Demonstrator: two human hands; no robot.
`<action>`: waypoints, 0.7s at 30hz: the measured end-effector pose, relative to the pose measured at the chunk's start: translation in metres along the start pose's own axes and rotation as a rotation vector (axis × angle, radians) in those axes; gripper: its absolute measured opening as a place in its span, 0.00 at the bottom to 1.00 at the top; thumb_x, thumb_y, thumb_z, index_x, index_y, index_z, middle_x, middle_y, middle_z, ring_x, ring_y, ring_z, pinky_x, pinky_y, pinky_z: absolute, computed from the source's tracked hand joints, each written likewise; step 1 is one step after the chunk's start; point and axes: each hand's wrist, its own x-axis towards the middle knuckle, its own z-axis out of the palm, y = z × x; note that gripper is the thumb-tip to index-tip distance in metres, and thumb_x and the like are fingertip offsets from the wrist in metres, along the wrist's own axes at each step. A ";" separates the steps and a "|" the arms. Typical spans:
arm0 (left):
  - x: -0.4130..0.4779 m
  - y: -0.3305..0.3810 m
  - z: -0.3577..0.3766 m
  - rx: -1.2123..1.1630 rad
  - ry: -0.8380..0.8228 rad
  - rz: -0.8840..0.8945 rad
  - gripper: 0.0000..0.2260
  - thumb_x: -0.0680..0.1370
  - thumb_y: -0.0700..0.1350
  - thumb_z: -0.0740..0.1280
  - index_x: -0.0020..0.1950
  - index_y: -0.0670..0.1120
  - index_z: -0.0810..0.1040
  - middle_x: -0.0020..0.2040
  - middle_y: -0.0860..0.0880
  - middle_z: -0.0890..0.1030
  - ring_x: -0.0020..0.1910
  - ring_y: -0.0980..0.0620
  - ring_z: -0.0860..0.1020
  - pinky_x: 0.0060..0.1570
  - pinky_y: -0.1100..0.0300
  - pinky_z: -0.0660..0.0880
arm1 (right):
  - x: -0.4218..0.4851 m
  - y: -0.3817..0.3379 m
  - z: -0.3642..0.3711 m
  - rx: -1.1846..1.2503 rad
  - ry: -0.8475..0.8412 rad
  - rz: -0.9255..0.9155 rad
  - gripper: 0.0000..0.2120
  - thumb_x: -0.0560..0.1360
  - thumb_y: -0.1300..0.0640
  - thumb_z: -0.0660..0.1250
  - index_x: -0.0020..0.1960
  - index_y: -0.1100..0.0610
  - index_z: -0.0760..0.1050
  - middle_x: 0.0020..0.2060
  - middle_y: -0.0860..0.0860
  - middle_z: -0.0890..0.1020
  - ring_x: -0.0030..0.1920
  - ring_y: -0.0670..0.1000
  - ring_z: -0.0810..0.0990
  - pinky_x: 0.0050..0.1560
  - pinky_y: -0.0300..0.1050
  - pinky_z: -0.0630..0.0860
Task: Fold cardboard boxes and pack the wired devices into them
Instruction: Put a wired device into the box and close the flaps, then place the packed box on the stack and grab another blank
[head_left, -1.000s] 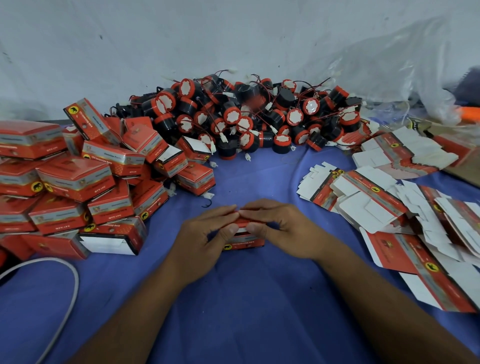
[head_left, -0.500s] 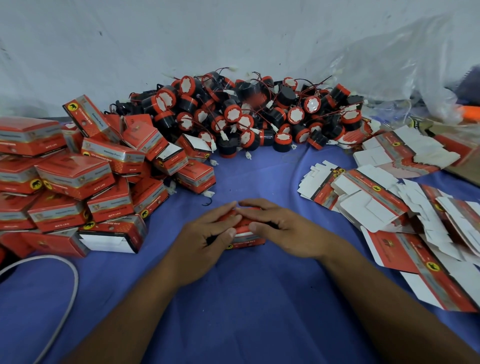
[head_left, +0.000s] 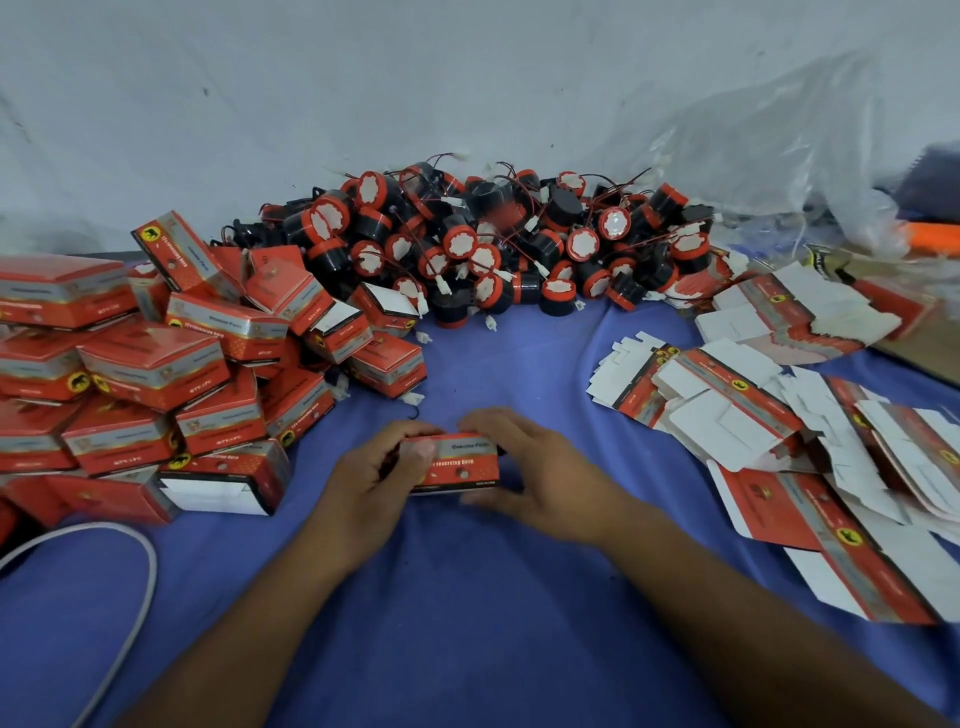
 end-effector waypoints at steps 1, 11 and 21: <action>0.000 0.000 0.000 -0.034 0.021 -0.023 0.16 0.76 0.63 0.59 0.57 0.59 0.79 0.52 0.62 0.83 0.52 0.60 0.81 0.50 0.67 0.76 | 0.000 0.000 0.000 0.086 0.033 0.034 0.24 0.75 0.49 0.74 0.67 0.50 0.71 0.60 0.43 0.77 0.57 0.45 0.79 0.56 0.42 0.77; 0.002 0.006 0.000 -0.039 0.030 -0.156 0.06 0.82 0.46 0.63 0.51 0.49 0.80 0.40 0.51 0.82 0.39 0.54 0.80 0.40 0.59 0.76 | 0.073 0.005 0.016 0.730 0.408 0.698 0.09 0.76 0.58 0.72 0.52 0.54 0.73 0.43 0.55 0.81 0.34 0.52 0.81 0.31 0.44 0.76; 0.000 0.000 -0.001 -0.110 0.015 -0.101 0.08 0.82 0.42 0.65 0.44 0.42 0.79 0.39 0.45 0.80 0.39 0.48 0.78 0.44 0.52 0.75 | 0.183 -0.051 0.007 0.546 0.160 0.379 0.26 0.80 0.54 0.68 0.76 0.55 0.67 0.73 0.49 0.71 0.60 0.49 0.80 0.60 0.53 0.79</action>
